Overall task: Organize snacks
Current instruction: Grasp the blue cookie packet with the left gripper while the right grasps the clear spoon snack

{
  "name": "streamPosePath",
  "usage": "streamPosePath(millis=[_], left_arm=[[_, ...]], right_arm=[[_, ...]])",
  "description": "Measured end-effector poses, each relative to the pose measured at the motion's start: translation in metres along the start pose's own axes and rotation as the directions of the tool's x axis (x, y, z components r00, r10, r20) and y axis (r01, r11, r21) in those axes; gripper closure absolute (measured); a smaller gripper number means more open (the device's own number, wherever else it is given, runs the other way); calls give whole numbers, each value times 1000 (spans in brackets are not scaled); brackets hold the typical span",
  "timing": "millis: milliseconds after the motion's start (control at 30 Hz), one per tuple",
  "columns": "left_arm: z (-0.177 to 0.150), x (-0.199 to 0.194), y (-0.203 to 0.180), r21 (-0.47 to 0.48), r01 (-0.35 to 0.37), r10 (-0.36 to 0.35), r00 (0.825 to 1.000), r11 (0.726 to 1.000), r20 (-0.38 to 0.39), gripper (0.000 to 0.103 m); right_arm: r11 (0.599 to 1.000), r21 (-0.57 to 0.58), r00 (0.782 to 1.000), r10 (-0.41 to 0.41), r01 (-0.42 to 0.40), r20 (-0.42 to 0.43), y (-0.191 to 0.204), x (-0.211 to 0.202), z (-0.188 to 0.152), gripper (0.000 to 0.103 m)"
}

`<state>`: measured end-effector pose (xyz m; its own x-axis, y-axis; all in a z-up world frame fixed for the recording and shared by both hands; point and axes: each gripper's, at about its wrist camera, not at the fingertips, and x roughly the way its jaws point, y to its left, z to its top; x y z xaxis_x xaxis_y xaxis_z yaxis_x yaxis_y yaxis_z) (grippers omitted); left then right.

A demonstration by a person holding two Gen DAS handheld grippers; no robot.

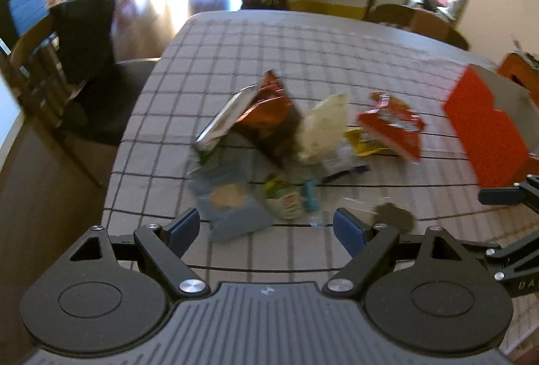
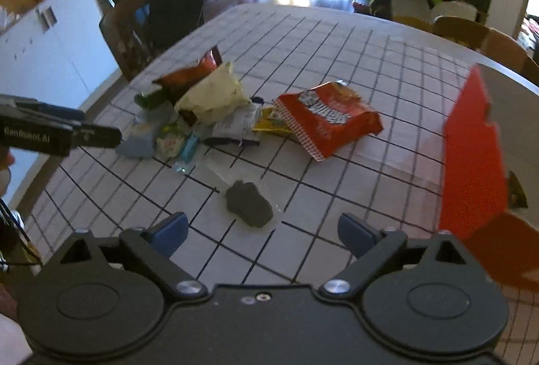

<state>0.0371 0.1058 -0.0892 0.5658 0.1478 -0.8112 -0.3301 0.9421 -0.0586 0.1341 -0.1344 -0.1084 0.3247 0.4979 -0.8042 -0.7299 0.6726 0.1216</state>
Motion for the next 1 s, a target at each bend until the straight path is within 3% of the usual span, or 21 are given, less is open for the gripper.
streamPosePath(millis=[300, 567, 667, 933, 1000], left_arm=[[12, 50, 26, -118, -138, 127, 987, 983, -100, 16], [28, 80, 36, -207, -154, 117, 977, 966, -179, 17], [32, 89, 40, -243, -155, 106, 973, 958, -204, 23], [35, 102, 35, -219, -176, 125, 966, 960, -226, 28], [35, 100, 34, -206, -180, 134, 966, 962, -219, 35]], right_arm=[[991, -124, 995, 44, -54, -85, 13, 44, 8, 21], [984, -150, 989, 78, -96, -123, 7, 69, 12, 35], [979, -180, 990, 78, -98, -115, 8, 73, 13, 40], [954, -287, 994, 65, -86, -84, 21, 75, 13, 52], [951, -296, 994, 73, -93, -78, 23, 74, 12, 54]])
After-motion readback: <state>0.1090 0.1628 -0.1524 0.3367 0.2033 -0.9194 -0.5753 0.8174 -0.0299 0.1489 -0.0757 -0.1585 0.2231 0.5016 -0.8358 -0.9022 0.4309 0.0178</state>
